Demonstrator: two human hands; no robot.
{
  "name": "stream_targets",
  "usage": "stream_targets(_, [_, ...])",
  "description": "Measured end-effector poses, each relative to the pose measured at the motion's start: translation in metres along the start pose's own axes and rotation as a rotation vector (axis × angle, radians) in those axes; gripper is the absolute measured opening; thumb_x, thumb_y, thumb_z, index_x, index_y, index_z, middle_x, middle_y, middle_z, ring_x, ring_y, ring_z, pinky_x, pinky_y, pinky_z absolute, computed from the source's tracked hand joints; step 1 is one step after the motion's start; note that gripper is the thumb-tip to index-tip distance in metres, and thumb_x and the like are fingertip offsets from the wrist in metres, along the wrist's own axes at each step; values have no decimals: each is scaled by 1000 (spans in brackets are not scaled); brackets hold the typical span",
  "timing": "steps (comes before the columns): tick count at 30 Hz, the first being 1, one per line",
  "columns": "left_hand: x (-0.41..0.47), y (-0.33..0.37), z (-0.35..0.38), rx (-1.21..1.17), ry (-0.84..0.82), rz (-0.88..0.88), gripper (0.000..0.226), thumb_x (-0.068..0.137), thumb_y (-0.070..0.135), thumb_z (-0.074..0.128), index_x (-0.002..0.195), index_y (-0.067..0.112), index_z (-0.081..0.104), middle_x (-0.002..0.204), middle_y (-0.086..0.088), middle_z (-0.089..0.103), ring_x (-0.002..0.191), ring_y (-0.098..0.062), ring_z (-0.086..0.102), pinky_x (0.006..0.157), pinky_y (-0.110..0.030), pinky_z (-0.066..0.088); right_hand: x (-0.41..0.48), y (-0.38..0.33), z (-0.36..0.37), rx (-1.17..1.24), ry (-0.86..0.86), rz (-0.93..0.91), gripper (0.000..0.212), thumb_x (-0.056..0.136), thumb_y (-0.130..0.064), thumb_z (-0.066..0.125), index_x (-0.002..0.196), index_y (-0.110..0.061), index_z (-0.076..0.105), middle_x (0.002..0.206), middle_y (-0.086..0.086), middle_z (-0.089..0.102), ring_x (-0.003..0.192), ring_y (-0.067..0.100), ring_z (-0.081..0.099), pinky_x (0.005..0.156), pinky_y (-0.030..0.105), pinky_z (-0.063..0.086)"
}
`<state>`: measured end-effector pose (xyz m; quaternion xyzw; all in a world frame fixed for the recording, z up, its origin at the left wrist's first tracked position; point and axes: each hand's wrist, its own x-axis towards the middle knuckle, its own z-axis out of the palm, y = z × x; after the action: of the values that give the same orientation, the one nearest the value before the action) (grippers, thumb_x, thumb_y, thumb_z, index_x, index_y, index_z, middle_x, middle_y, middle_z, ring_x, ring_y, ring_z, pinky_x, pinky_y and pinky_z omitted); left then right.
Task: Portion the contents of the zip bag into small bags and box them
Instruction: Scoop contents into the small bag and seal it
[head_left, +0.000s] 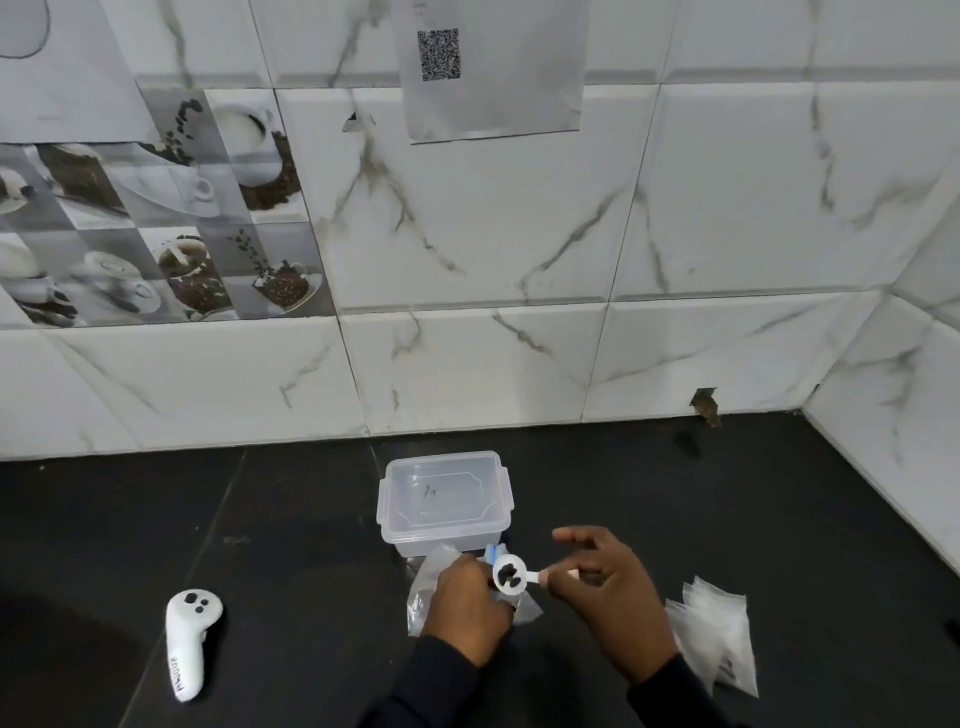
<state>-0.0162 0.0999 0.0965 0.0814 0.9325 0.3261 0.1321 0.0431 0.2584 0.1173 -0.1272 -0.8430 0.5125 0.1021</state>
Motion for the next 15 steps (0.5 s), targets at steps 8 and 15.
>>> stream_targets(8, [5,5,-2,-39,-32,-48,17,74,11,68,90,13,74,82,2,63,74,-11,56,48,-10,29,-25,41,25,-532,233,-683,6,81,-29,70,80,-24,74,126,1,64,124,28,48,89,43,41])
stream_targets(15, [6,2,-5,-136,-87,-99,24,71,12,72,94,16,74,87,2,65,82,-12,60,52,-11,33,-32,52,33,-685,365,-823,15,73,-22,83,84,-16,77,113,9,73,109,30,57,76,44,46])
